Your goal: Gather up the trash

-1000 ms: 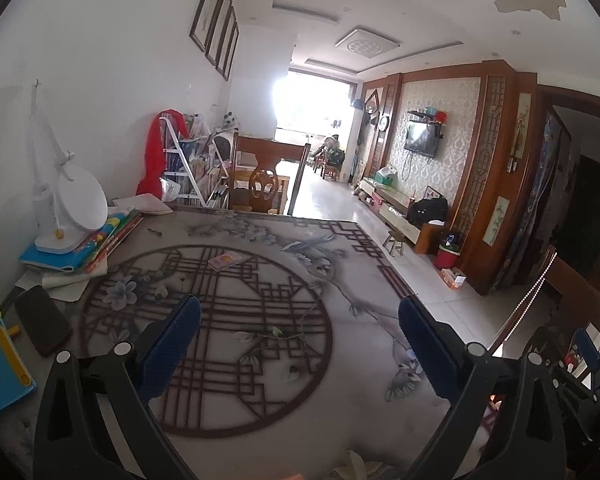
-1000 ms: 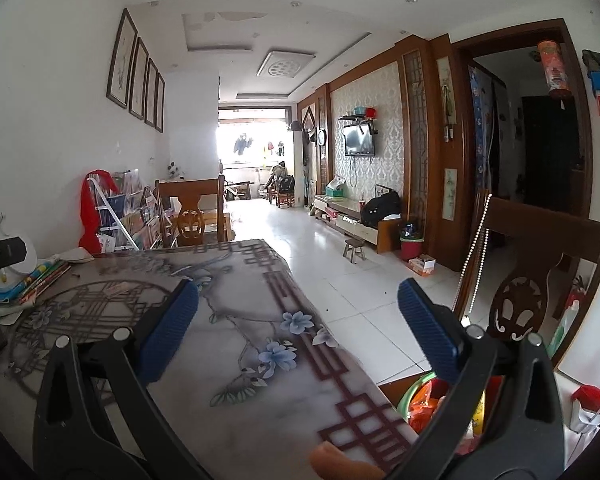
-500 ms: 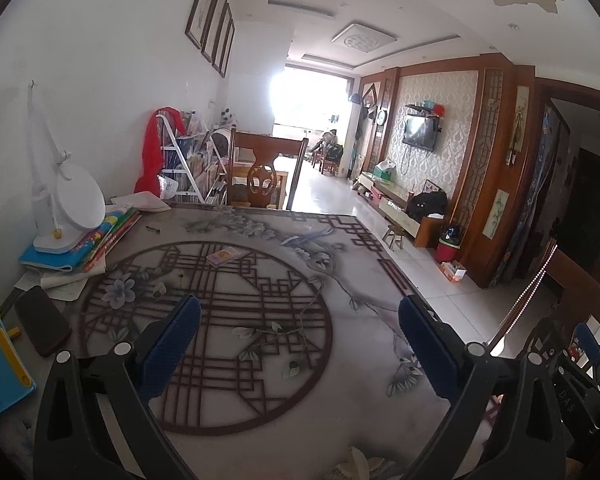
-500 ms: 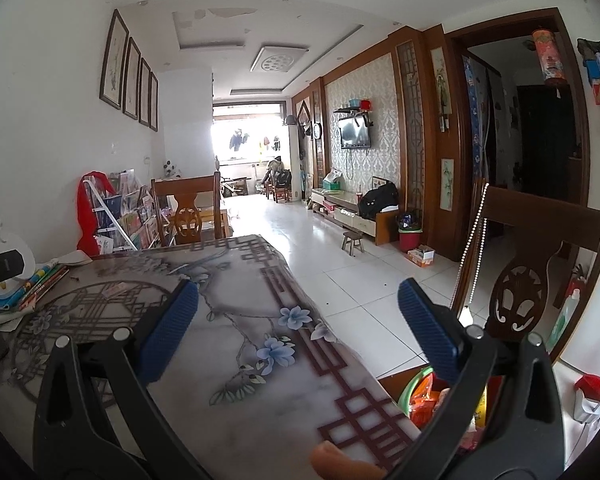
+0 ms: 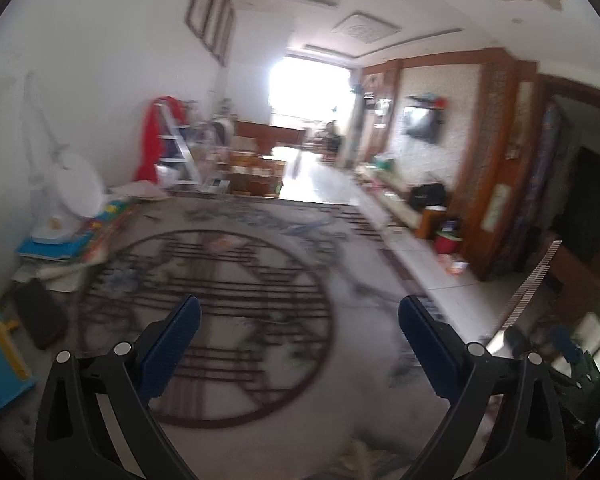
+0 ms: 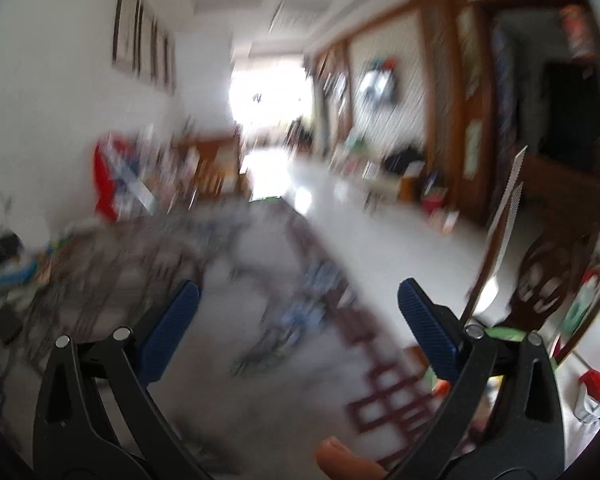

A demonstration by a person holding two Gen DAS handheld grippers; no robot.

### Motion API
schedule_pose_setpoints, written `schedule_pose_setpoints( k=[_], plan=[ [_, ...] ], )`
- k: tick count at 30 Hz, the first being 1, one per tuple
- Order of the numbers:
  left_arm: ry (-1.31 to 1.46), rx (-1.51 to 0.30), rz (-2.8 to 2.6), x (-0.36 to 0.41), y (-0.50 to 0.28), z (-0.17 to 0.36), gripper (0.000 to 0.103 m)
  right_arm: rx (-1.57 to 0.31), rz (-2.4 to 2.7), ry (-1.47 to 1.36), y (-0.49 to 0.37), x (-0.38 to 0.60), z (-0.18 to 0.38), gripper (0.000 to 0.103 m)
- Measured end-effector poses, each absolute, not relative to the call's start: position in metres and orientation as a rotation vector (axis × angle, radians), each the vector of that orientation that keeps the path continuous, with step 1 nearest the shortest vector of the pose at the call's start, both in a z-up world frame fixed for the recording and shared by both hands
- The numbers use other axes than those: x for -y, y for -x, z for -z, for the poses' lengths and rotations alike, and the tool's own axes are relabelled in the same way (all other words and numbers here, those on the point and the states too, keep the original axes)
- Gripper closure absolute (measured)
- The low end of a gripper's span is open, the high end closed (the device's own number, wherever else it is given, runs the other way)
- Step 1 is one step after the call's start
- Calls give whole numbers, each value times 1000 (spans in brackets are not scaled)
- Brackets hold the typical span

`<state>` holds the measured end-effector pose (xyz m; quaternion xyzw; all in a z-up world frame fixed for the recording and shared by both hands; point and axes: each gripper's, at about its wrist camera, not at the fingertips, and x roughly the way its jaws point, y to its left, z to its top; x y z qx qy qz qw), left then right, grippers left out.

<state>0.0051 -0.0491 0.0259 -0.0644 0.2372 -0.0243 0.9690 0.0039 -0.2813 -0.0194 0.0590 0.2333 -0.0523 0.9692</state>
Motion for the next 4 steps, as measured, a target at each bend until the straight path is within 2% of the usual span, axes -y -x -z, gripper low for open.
schedule_pose_setpoints(
  k=[4],
  plan=[
    [81,-512,14,37,-7,-20,8,-724,-27,-98,-81,262,52,5]
  ],
)
